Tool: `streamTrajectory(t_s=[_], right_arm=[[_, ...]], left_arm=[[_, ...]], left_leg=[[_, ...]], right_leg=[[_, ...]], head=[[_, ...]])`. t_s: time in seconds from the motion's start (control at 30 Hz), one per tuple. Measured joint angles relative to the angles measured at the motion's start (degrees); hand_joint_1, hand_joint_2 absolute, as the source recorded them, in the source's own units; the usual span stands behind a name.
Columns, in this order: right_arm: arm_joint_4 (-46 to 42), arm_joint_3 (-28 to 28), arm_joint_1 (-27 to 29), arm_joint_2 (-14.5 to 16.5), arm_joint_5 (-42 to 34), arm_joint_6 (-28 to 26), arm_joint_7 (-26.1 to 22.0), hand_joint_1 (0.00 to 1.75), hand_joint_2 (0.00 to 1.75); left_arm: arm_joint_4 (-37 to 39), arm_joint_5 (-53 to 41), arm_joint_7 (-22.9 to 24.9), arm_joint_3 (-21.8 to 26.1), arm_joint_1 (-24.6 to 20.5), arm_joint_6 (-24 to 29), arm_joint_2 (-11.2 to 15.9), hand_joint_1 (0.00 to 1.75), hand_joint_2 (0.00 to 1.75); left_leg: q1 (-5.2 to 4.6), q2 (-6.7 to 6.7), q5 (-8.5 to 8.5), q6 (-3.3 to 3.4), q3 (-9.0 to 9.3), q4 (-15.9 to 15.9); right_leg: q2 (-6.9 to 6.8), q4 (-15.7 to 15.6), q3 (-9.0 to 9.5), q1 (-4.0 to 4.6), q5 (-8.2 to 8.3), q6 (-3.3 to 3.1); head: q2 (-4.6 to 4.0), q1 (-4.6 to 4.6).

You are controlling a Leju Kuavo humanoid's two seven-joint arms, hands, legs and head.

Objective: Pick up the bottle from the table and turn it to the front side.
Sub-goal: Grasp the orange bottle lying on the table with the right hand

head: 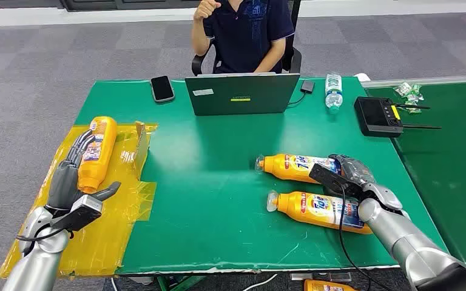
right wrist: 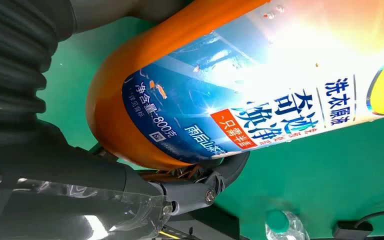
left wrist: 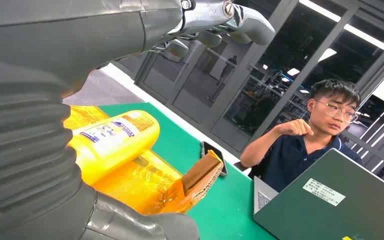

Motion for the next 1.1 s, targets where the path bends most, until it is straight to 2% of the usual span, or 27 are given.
streamTrajectory(t_s=[0.23, 0.57, 0.7, 0.87, 1.1], right_arm=[[-0.78, -1.21, 1.08, 1.4, 0.01, -3.09, -3.58, 1.75, 1.75], [-6.98, -2.93, 5.27, 9.19, -1.24, -9.44, -6.69, 1.75, 1.75], [-10.74, -3.5, 7.56, 11.97, -1.14, -9.92, -6.4, 1.75, 1.75], [-13.09, -4.14, 8.34, 13.62, -1.28, -9.95, -6.66, 1.75, 1.75], [-16.89, -4.45, 9.2, 17.17, -2.05, -9.99, -6.66, 1.75, 1.75]], left_arm=[[-0.67, 0.02, 0.04, 0.17, 0.15, -0.69, -0.13, 0.0, 1.75], [0.74, 0.69, -0.21, 0.13, -1.7, -1.02, -0.84, 0.0, 1.75], [1.44, 0.91, -0.24, 0.04, -2.09, -0.99, -1.26, 0.0, 1.75], [2.04, 1.16, -0.24, 0.01, -2.24, -0.95, -1.63, 0.0, 1.75], [2.24, 0.81, -0.07, -0.1, -2.7, -0.91, -3.73, 0.0, 1.75]], left_leg=[[0.01, 0.01, 0.0, 0.0, -0.01, 0.0], [0.08, 0.04, 0.0, -0.02, -0.02, -0.01], [0.07, 0.05, 0.0, -0.02, -0.04, -0.01], [0.02, 0.06, 0.0, -0.02, -0.06, -0.01], [0.0, 0.11, 0.0, -0.01, -0.05, 0.0]], right_leg=[[-0.01, 0.0, -0.02, 0.0, 0.0, 0.0], [0.04, 0.01, -0.08, 0.13, -0.01, -0.01], [0.06, 0.01, -0.12, 0.13, -0.01, -0.01], [0.07, 0.01, -0.12, 0.14, 0.0, 0.0], [0.1, 0.0, -0.13, 0.12, 0.0, 0.0]], head=[[0.0, 0.0], [0.0, 0.0], [0.0, 0.0], [0.0, 0.0], [0.0, -0.01]])
